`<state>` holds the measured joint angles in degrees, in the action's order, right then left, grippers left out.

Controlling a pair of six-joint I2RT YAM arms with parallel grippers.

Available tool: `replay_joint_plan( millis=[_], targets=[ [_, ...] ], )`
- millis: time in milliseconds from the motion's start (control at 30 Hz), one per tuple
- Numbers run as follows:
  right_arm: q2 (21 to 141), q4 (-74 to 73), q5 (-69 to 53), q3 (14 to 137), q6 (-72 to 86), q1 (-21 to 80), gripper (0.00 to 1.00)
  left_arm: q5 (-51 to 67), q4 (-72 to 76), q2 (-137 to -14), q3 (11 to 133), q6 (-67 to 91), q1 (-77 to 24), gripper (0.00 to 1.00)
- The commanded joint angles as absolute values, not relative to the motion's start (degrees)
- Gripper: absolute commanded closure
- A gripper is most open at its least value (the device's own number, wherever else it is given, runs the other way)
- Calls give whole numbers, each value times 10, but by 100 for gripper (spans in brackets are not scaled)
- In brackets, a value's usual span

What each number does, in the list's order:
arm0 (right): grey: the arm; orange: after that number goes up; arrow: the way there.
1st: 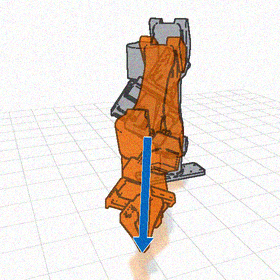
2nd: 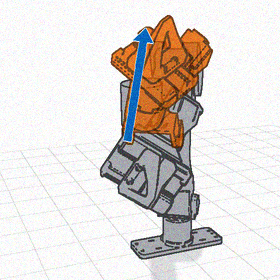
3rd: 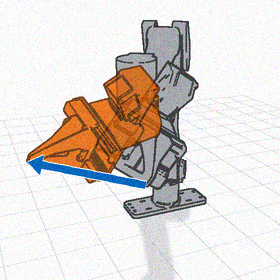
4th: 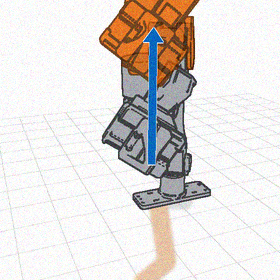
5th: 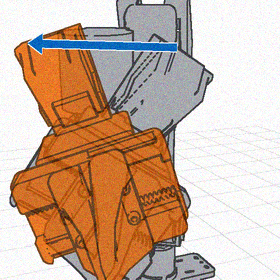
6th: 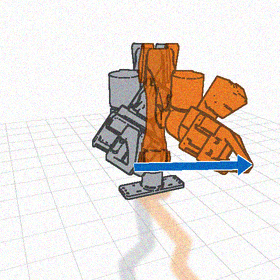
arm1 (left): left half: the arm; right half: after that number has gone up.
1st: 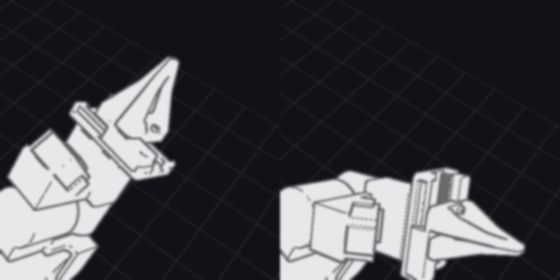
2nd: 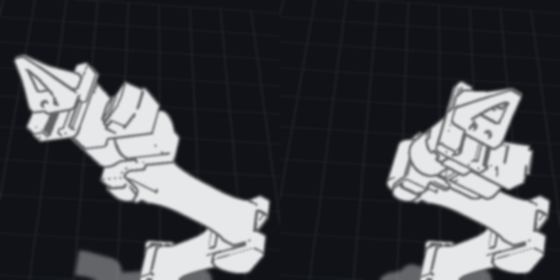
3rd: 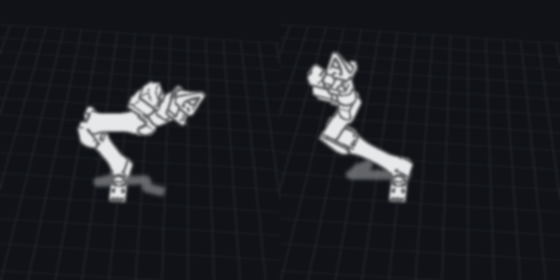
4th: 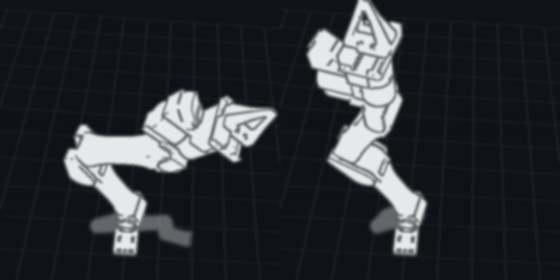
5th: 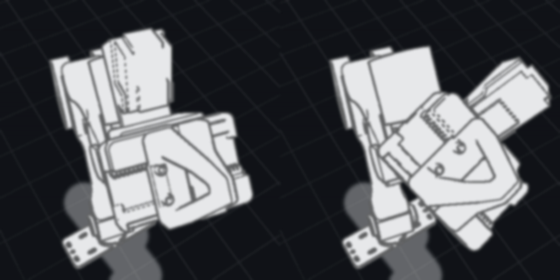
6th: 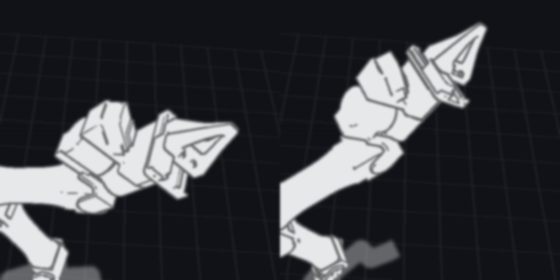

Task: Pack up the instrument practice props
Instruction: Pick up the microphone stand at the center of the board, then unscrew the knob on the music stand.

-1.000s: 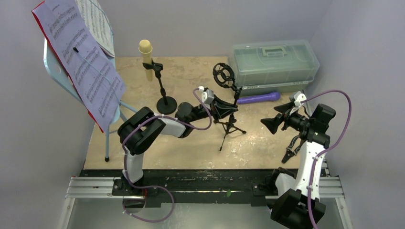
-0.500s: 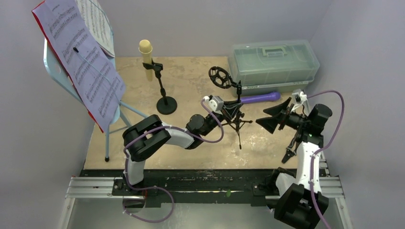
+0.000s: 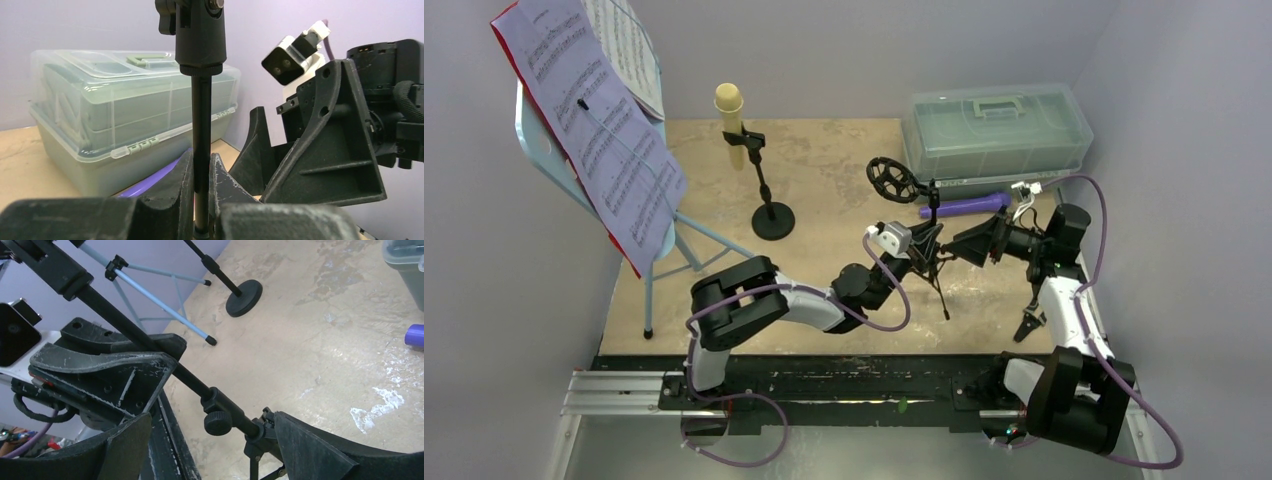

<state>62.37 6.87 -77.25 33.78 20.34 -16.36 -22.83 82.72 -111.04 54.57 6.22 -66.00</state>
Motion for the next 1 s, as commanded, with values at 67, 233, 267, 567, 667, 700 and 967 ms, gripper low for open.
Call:
replay_joint_plan(
  millis=[67,233,267,567,667,700,967],
  targets=[
    [621,70,-754,362,214,-152,11,-289,929,-1115,577,21,-671,100],
    [636,62,-745,366,212,-137,24,-296,936,-1114,579,12,-677,100],
    [639,57,-744,366,208,-134,25,-296,936,-1113,578,10,-677,100],
    [666,4,-716,383,153,-106,29,-301,951,-1114,576,4,-689,100],
    [672,2,-713,385,147,-100,35,-304,956,-1117,579,3,-692,100],
    [674,2,-713,386,147,-99,38,-305,956,-1117,578,3,-693,100],
    [678,-16,-715,391,130,-91,51,-312,965,-1120,577,3,-693,100]
  ],
)
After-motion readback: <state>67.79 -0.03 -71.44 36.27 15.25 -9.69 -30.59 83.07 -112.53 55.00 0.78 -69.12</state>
